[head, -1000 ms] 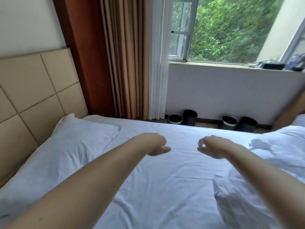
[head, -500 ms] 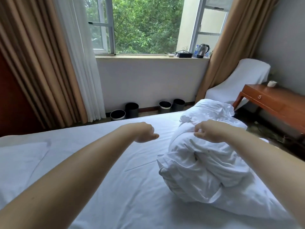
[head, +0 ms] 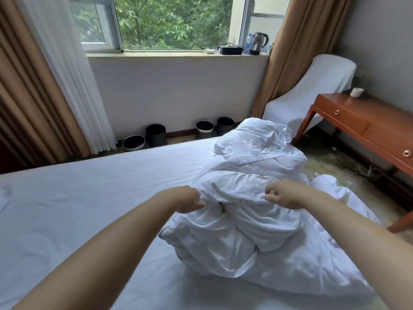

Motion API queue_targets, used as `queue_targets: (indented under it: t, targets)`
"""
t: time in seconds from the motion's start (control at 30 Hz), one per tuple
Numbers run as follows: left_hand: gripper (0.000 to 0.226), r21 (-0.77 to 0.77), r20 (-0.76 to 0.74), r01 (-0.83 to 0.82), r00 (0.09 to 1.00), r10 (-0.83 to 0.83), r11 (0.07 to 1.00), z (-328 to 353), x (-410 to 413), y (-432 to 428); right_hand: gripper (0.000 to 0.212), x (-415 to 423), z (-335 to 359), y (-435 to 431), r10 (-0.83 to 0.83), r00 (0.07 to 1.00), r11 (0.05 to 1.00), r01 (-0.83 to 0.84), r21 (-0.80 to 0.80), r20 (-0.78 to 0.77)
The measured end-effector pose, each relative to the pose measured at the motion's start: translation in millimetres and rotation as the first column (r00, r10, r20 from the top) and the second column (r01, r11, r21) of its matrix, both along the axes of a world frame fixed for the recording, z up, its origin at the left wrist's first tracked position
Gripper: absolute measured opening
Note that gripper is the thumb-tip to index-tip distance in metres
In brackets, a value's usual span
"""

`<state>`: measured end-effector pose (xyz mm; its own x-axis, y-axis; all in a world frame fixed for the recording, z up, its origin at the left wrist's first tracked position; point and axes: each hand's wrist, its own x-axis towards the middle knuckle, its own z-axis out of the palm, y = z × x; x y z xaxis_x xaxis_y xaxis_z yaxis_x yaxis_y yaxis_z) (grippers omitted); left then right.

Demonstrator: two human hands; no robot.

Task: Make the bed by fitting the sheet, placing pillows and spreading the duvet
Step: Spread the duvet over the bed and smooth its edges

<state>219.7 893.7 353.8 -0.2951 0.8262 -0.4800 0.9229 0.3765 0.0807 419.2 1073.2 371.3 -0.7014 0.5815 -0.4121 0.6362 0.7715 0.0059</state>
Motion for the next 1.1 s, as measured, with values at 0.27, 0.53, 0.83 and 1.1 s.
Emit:
queue_targets:
  t: [0.27,0.53,0.83,1.1]
  targets:
    - [0.038,-0.012,0.137,-0.166,0.977,0.166,0.986,-64.6,42.9,88.6,0.035,25.2,-74.5,110.1,0.018,0.995,0.982,0.000,-0.187,0.094]
    - [0.046,0.016,0.151,-0.406,0.904,0.399,0.914,-143.3,43.4,135.5,0.056,17.5,-171.5,173.1,-0.140,0.990,0.941,0.134,-0.312,0.000]
    - [0.067,0.105,0.186,-0.617,0.783,0.594,0.780,-194.6,22.7,149.4,0.093,-22.6,-230.8,213.7,-0.029,0.999,0.992,0.025,-0.123,-0.030]
    - [0.079,0.202,0.284,-0.716,0.696,0.660,0.668,-222.2,-0.8,139.8,0.024,-52.3,-253.4,217.3,0.156,0.983,0.984,-0.163,-0.067,-0.093]
